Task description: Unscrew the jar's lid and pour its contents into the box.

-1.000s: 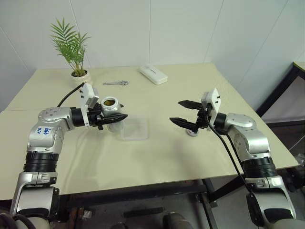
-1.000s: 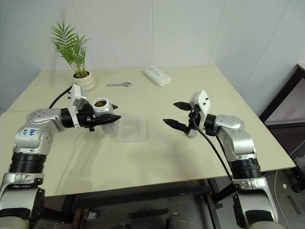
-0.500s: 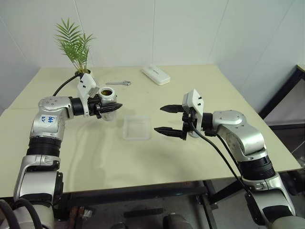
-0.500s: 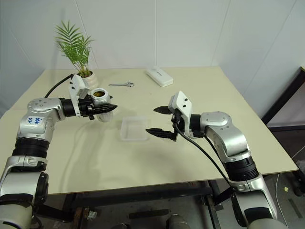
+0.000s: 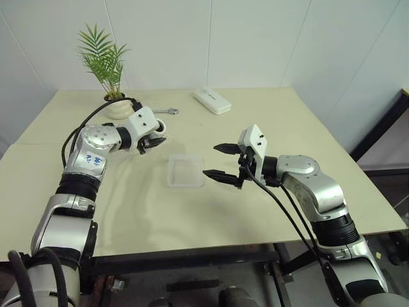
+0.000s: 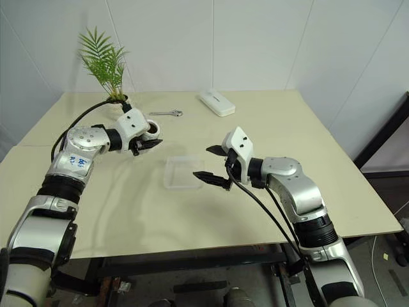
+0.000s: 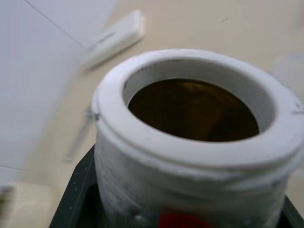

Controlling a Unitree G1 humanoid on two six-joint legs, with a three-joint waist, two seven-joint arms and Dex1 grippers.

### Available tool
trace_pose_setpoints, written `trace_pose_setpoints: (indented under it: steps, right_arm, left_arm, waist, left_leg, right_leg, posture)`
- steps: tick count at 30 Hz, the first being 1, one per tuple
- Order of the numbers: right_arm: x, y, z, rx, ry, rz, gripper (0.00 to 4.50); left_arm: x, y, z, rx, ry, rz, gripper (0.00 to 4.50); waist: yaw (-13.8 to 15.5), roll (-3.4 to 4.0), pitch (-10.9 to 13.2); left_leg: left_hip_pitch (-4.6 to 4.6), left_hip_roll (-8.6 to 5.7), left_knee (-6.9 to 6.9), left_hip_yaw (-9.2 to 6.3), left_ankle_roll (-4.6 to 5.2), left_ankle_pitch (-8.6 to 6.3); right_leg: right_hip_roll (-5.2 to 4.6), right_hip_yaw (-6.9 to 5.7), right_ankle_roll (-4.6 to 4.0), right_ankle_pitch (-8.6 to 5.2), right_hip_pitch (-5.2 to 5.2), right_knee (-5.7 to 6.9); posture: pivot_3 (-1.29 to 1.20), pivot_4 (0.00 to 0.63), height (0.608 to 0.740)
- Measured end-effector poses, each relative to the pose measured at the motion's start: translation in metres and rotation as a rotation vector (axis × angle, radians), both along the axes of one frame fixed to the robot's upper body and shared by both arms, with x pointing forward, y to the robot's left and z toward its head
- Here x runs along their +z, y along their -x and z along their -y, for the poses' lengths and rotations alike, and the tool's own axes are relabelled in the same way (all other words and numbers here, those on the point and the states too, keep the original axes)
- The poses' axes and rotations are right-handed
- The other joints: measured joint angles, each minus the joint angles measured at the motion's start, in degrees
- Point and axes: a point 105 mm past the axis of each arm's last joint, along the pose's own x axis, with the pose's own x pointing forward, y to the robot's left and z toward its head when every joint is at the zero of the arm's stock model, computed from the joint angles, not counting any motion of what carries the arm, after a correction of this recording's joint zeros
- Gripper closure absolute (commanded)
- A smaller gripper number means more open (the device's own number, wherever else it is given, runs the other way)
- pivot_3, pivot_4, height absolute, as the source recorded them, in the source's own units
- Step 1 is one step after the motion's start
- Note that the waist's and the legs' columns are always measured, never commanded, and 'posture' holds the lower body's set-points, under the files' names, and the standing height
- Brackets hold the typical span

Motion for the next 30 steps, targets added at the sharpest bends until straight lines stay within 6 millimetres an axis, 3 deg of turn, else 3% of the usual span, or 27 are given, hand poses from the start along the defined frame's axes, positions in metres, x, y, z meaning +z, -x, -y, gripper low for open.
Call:
trace_pose_setpoints:
  steps: [3,12,18,25,30]
  right_arm:
    - [-0.001,-0.002,0.004,-0.026,-0.013,-0.002,0.03]
    - [-0.006,-0.004,0.009,-0.056,-0.032,-0.024,0.03]
    - [-0.013,-0.002,0.008,-0.071,-0.061,-0.053,0.03]
    - [-0.011,-0.002,0.008,-0.080,-0.080,-0.050,0.03]
    - [-0.013,-0.001,0.006,-0.079,-0.091,-0.059,0.03]
  left_arm:
    - [0.021,-0.006,0.012,0.011,-0.230,0.275,2.47]
    - [0.016,-0.005,0.046,-0.182,-0.928,0.842,2.47]
    - [0.012,0.003,0.064,-0.270,-1.092,1.089,2.47]
    - [0.009,0.013,0.074,-0.278,-1.106,1.250,2.47]
    - [-0.002,0.012,0.075,-0.295,-1.122,1.206,2.47]
  waist:
    - [0.70,-0.18,2.08]
    - [2.60,-0.05,2.21]
    - [3.18,-0.05,2.24]
    - [2.99,-0.05,2.25]
    - [2.92,-0.05,2.25]
  left_leg:
    - [0.04,0.04,-0.02,0.08,0.17,0.10]
    - [0.00,0.03,-0.02,0.55,0.17,-0.25]
    - [-0.01,0.03,0.00,0.78,0.22,-0.42]
    - [0.01,0.04,-0.01,1.02,0.22,-0.43]
    - [0.00,0.04,-0.01,1.07,0.22,-0.43]
  right_leg:
    - [0.03,0.13,-0.04,0.07,0.00,-0.16]
    - [0.06,0.57,0.14,-0.09,-0.28,-0.06]
    - [0.05,0.78,0.22,-0.16,-0.35,-0.11]
    - [0.07,0.99,0.22,-0.18,-0.54,0.04]
    - [0.07,1.01,0.22,-0.18,-0.57,0.05]
  posture:
    - [0.00,0.150,0.740]
    - [0.00,0.150,0.740]
    - [0.00,0.150,0.740]
    - [0.00,0.150,0.740]
    - [0.00,0.150,0.740]
